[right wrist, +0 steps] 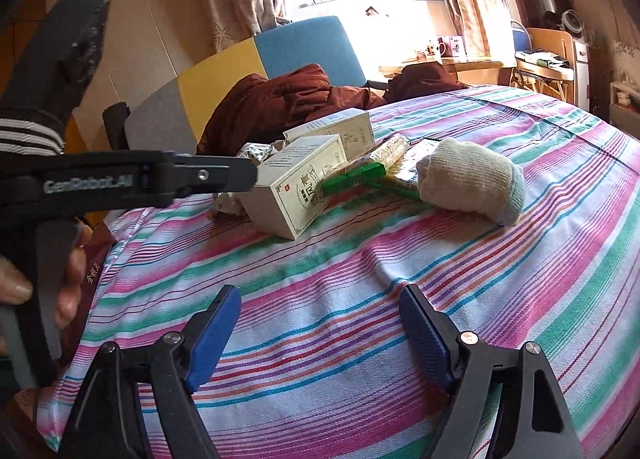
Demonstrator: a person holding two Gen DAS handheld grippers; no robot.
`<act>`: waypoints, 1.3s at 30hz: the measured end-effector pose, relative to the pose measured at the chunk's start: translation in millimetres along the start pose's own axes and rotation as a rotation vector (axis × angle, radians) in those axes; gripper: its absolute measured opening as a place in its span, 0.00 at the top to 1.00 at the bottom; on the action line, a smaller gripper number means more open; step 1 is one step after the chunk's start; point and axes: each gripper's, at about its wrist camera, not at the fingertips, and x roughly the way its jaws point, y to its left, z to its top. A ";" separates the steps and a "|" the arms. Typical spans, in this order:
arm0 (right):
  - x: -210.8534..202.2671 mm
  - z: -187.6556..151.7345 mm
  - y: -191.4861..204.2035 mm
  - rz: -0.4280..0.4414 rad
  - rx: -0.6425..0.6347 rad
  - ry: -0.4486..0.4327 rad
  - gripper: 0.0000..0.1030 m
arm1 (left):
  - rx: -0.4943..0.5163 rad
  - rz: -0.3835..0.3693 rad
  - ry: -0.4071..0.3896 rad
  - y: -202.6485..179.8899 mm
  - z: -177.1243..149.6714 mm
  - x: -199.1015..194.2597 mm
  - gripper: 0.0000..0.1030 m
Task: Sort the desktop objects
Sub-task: 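Move both tools from the tray back toward the remaining objects, then grasp the cream cardboard box with the left tool and lift it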
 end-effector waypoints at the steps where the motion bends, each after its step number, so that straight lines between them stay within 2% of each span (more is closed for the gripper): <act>1: 0.1 0.0 -0.8 0.009 0.003 -0.002 0.18 | 0.004 -0.003 0.007 -0.3 2.5 5.1 0.36; 5: 0.3 -0.4 -1.3 0.028 0.009 -0.005 0.16 | 0.013 0.010 0.040 2.4 8.4 26.8 0.36; 11: 1.2 -0.6 -0.9 0.043 0.011 -0.006 0.14 | -0.032 -0.030 0.066 9.8 9.1 49.1 0.36; 15: 1.9 -0.6 -0.4 0.043 0.008 -0.005 0.14 | -0.057 -0.046 0.056 12.0 5.1 54.7 0.50; 19: 2.5 -0.7 0.2 0.038 0.003 -0.002 0.14 | -0.068 -0.041 0.027 13.0 -4.5 50.1 0.51; 25: 3.0 -0.7 1.6 0.027 -0.007 0.006 0.13 | -0.153 -0.041 -0.018 24.5 -49.1 8.6 0.51; 29: 4.7 -0.2 4.4 0.009 -0.024 0.015 0.13 | -0.202 -0.004 -0.041 33.3 -87.7 -27.5 0.51; 35: 7.1 1.0 10.6 -0.031 -0.059 0.042 0.13 | -0.228 0.034 -0.087 35.7 -137.7 -73.5 0.51; 39: 9.4 4.2 15.6 -0.061 -0.081 0.073 0.13 | -0.228 0.039 -0.124 31.5 -160.1 -92.6 0.51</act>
